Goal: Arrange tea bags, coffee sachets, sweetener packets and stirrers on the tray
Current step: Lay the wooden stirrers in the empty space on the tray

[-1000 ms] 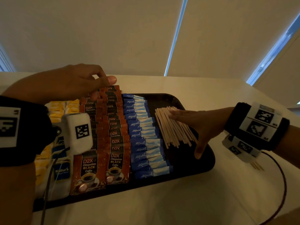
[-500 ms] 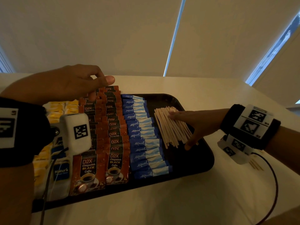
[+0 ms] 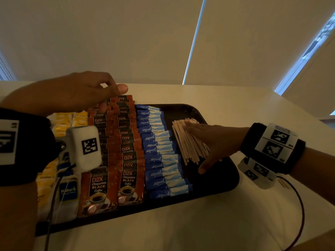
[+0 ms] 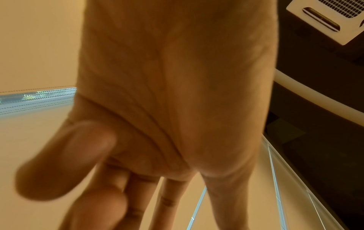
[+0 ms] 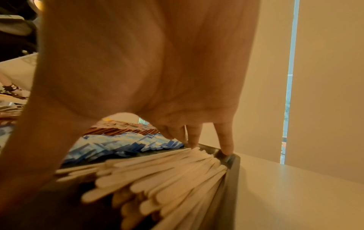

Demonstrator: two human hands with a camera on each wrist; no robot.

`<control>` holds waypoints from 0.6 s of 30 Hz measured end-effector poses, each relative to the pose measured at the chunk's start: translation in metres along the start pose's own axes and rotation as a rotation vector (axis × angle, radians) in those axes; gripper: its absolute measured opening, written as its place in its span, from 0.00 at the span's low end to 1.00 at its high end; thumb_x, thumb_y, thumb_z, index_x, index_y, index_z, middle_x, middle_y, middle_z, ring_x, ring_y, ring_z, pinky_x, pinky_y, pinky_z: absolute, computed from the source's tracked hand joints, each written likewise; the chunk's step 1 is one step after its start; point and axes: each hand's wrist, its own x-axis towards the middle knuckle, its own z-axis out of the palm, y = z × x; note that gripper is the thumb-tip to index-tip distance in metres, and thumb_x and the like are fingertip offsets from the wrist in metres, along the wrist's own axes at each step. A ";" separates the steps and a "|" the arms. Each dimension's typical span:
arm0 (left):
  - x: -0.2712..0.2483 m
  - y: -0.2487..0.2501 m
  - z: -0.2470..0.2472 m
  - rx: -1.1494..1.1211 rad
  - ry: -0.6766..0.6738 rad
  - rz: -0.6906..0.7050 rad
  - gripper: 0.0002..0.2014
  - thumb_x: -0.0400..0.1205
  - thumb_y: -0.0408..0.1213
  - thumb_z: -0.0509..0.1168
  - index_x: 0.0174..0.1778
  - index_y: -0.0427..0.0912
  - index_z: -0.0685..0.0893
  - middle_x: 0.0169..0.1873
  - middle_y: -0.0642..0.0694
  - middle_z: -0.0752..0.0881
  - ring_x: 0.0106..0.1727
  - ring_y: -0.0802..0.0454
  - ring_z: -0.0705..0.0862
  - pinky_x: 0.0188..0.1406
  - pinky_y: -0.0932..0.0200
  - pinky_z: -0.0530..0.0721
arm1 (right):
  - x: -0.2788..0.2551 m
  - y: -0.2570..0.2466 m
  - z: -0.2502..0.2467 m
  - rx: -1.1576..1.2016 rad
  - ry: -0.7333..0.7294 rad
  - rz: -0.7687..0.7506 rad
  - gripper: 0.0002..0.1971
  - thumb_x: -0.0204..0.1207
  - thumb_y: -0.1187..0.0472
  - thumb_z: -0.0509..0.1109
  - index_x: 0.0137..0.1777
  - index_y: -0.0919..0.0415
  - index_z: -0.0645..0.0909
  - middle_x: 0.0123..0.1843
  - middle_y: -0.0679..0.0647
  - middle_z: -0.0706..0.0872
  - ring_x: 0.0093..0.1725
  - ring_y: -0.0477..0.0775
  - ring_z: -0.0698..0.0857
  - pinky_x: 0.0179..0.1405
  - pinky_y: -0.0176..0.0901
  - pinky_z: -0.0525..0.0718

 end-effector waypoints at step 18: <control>0.011 -0.011 0.008 -0.067 0.073 0.003 0.44 0.51 0.86 0.55 0.47 0.54 0.82 0.23 0.46 0.87 0.15 0.55 0.75 0.22 0.57 0.73 | -0.093 0.118 0.034 0.337 -0.101 0.727 0.58 0.62 0.23 0.62 0.83 0.59 0.47 0.83 0.55 0.57 0.75 0.57 0.69 0.67 0.48 0.76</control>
